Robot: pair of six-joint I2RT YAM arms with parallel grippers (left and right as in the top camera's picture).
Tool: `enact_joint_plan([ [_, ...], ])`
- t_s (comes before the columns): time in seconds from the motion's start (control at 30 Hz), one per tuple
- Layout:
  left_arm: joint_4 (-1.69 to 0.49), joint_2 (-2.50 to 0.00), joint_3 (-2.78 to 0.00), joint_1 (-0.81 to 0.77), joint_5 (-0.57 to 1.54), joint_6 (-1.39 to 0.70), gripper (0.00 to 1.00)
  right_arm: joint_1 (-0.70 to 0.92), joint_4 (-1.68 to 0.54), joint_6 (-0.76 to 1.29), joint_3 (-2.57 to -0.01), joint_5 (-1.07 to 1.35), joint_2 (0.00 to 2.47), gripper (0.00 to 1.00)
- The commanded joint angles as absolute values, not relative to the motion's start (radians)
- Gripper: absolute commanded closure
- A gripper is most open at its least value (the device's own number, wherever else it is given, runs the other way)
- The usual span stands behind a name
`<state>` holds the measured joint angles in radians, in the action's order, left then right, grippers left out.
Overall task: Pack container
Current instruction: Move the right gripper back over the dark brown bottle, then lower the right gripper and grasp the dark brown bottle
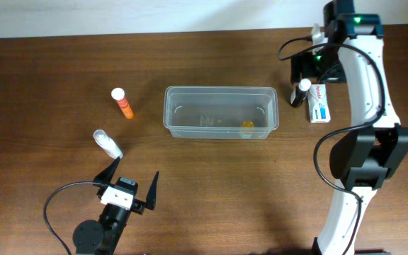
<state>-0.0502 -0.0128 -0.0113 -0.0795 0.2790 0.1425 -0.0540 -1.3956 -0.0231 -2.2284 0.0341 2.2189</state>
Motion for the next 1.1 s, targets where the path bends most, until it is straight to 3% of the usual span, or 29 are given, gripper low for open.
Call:
enact_joint_plan([
  [0.0,-0.058,-0.005,-0.009,-0.084,0.272,0.155,0.01,-0.052,-1.368,-0.028,-2.197,-0.012,2.219,0.04],
  [0.73,-0.058,-0.005,-0.009,-0.084,0.272,0.155,0.01,-0.054,-1.174,-0.018,-2.051,-0.009,2.299,0.06],
  [0.83,-0.058,-0.005,-0.009,-0.084,0.272,0.155,0.01,-0.054,-1.172,-0.018,-2.051,-0.009,2.304,0.13],
  [0.97,-0.058,-0.005,-0.009,-0.084,0.272,0.155,0.01,-0.054,-1.169,-0.018,-2.051,-0.009,2.305,0.38],
  [1.07,-0.058,-0.005,-0.009,-0.084,0.272,0.155,0.01,-0.054,-1.17,-0.017,-2.051,-0.009,2.305,0.43],
])
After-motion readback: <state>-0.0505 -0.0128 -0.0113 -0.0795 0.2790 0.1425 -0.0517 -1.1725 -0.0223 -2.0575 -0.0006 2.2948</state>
